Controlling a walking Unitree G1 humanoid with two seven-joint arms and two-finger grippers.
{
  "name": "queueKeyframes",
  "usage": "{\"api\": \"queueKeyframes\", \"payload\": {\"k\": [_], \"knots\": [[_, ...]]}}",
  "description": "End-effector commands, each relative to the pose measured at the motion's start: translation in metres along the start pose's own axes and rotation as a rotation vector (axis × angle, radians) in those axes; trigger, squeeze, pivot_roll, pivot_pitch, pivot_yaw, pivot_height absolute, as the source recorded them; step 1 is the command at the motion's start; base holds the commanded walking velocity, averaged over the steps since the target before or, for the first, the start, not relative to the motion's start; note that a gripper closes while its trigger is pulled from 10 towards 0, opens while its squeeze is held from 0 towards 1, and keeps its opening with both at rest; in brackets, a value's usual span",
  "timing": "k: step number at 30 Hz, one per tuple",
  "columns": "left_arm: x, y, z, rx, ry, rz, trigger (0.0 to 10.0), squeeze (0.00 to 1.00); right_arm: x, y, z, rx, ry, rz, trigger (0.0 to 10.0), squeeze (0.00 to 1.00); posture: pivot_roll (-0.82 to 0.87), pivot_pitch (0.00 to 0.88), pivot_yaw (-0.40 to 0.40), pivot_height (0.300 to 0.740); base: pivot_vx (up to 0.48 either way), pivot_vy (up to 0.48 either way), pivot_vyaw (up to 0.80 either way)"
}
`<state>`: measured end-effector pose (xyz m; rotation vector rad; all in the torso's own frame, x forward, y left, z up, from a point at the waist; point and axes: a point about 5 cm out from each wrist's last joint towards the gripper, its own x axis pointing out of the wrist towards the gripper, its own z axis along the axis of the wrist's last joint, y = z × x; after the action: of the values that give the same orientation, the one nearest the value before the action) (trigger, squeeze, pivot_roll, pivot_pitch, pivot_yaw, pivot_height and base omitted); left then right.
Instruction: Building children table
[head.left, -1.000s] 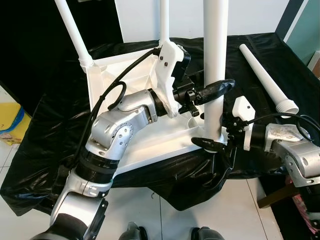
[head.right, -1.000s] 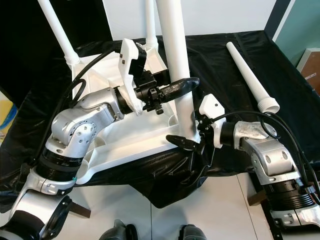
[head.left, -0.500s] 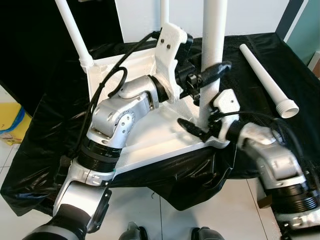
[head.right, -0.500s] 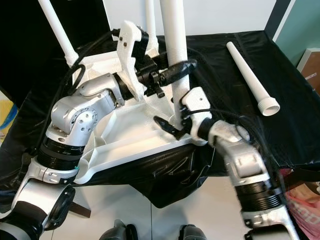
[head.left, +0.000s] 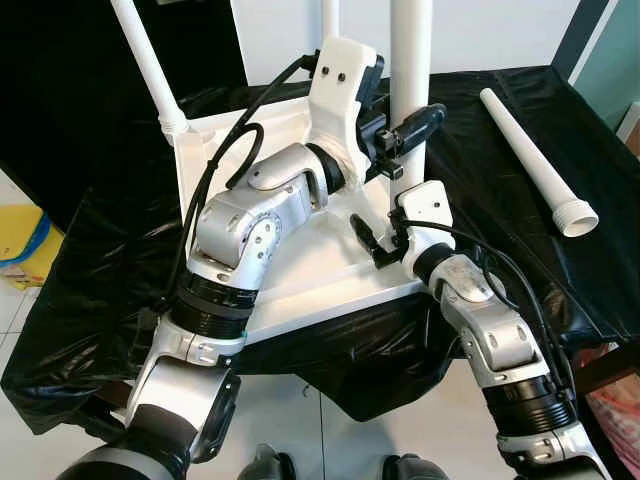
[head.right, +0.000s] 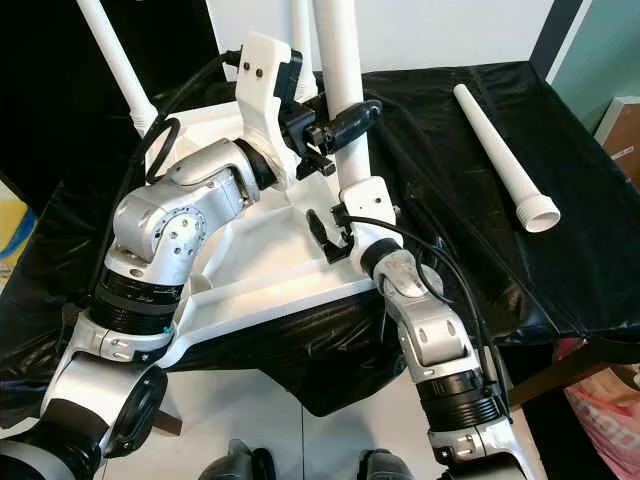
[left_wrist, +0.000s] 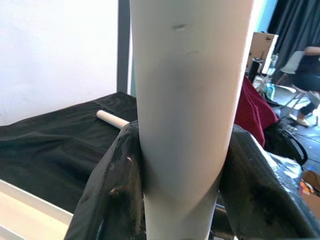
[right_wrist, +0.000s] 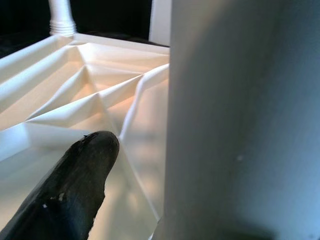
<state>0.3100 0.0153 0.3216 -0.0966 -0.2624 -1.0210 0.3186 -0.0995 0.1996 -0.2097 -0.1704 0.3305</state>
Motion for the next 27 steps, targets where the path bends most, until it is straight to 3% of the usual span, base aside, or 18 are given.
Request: {"api": "queueKeyframes", "payload": {"k": [1,21,22,23,25,27], "knots": [[0.003,-0.005,0.006,-0.001,-0.016,-0.025,10.0,0.00,0.004,0.005,0.002,-0.016,-0.010,-0.007,10.0,0.00,-0.10,0.095,0.053,0.740,0.000,0.000,0.00],[0.010,-0.013,0.005,-0.030,-0.019,-0.018,10.0,0.00,0.007,0.001,0.014,-0.013,-0.087,-0.122,10.0,0.00,-0.11,0.092,0.055,0.740,0.000,0.000,0.00],[0.010,-0.013,0.005,-0.032,-0.020,-0.017,10.0,0.00,0.007,0.001,0.015,-0.012,-0.090,-0.126,8.0,0.00,-0.11,0.091,0.055,0.740,0.000,0.000,0.00],[0.010,-0.013,0.005,-0.032,-0.020,-0.015,10.0,0.00,0.007,0.001,0.015,-0.012,-0.093,-0.129,5.0,0.00,-0.11,0.092,0.054,0.740,0.000,0.000,0.00],[0.010,-0.013,0.005,-0.032,-0.020,-0.015,10.0,0.00,0.007,0.001,0.015,-0.012,-0.093,-0.129,5.0,0.00,-0.11,0.092,0.054,0.740,0.000,0.000,0.00],[0.010,-0.013,0.005,-0.032,-0.020,-0.012,10.0,0.00,0.008,0.001,0.015,-0.007,-0.097,-0.135,0.0,0.00,-0.11,0.092,0.051,0.740,0.000,0.000,0.00]]}}
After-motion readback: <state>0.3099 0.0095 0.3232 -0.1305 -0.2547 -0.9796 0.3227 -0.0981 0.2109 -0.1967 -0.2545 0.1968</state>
